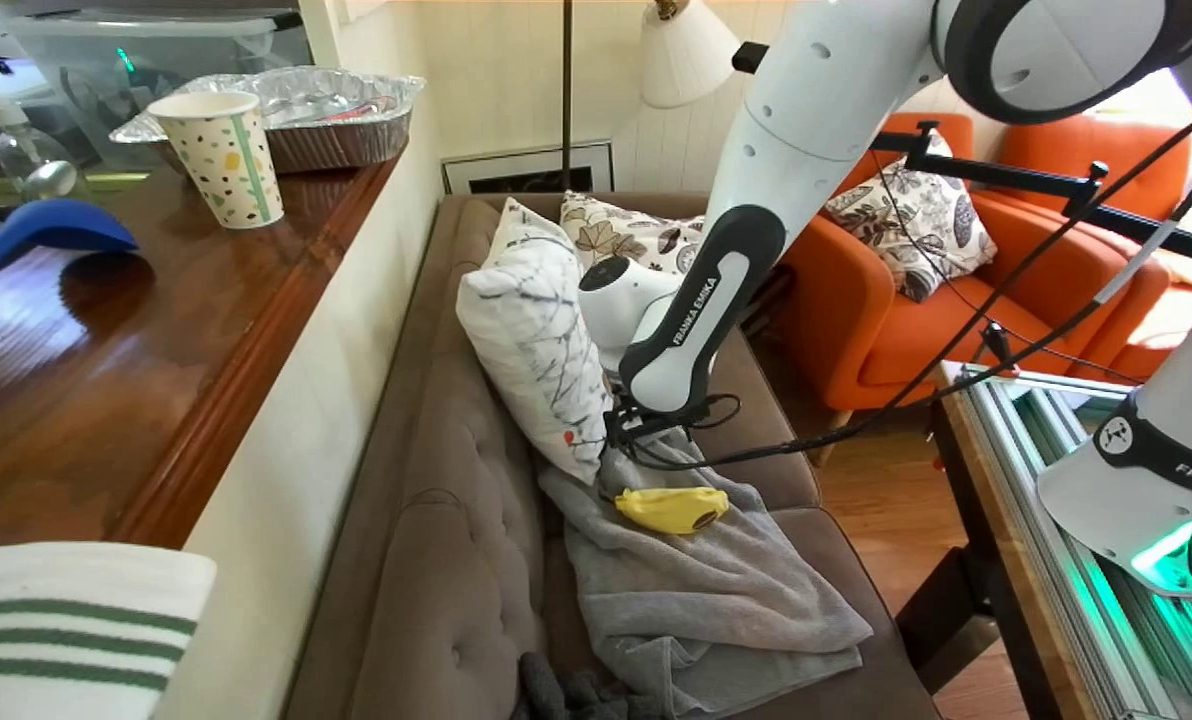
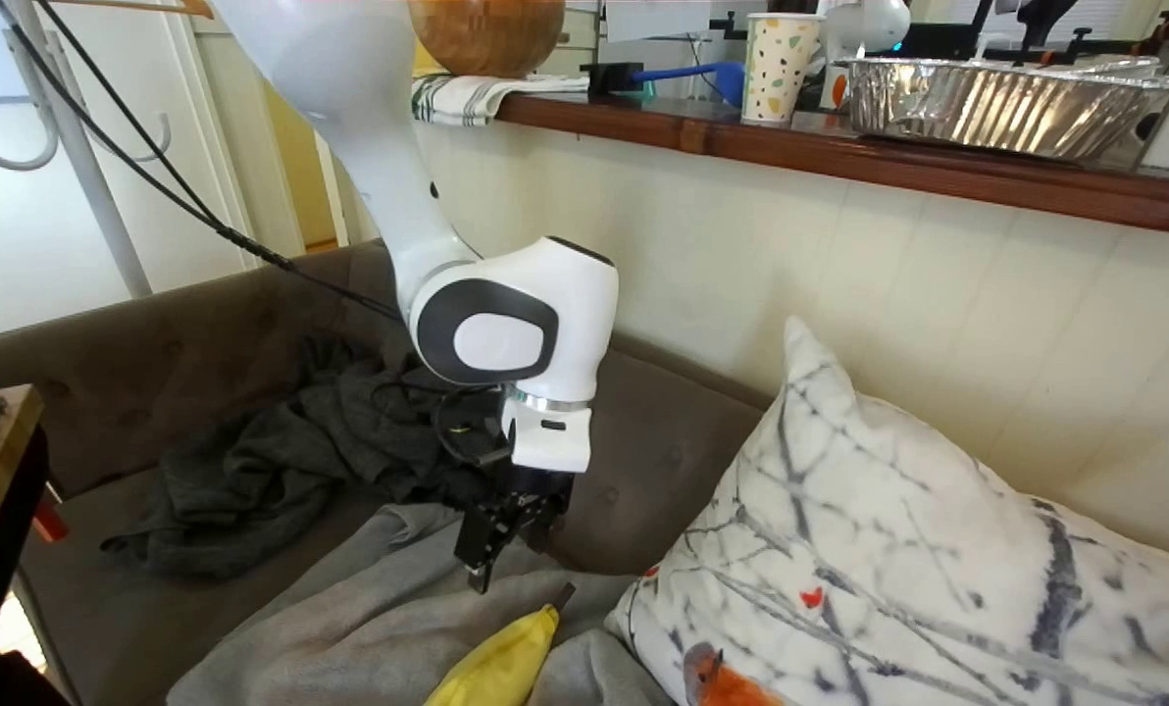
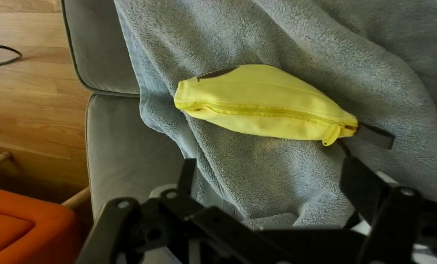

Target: Put the yellow bag in the tray

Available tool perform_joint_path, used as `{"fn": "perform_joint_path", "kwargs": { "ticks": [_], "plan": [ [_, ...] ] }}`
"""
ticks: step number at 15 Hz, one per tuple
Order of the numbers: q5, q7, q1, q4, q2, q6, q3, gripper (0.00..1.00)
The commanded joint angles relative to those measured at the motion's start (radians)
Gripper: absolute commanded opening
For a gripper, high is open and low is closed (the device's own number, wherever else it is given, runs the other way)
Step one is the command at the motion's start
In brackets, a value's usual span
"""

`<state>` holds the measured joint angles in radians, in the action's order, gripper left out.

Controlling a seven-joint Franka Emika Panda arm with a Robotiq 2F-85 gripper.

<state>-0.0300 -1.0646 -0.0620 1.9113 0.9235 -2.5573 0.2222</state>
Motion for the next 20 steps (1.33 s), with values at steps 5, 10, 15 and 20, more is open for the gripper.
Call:
{"fn": "perform_joint_path", "kwargs": {
  "ticks": [5,10,15,20],
  "plan": [
    [-0.027,-0.141,-0.049,-0.339,0.317,0.041,0.007,1.00],
    [-0.020,-0.197,-0.052,-0.523,0.447,0.048,0.014,1.00],
    [-0.010,-0.258,-0.059,-0.693,0.547,0.077,0.037,1.00],
    [0.008,-0.303,-0.042,-0.834,0.615,0.284,0.043,1.00]
  ]
}}
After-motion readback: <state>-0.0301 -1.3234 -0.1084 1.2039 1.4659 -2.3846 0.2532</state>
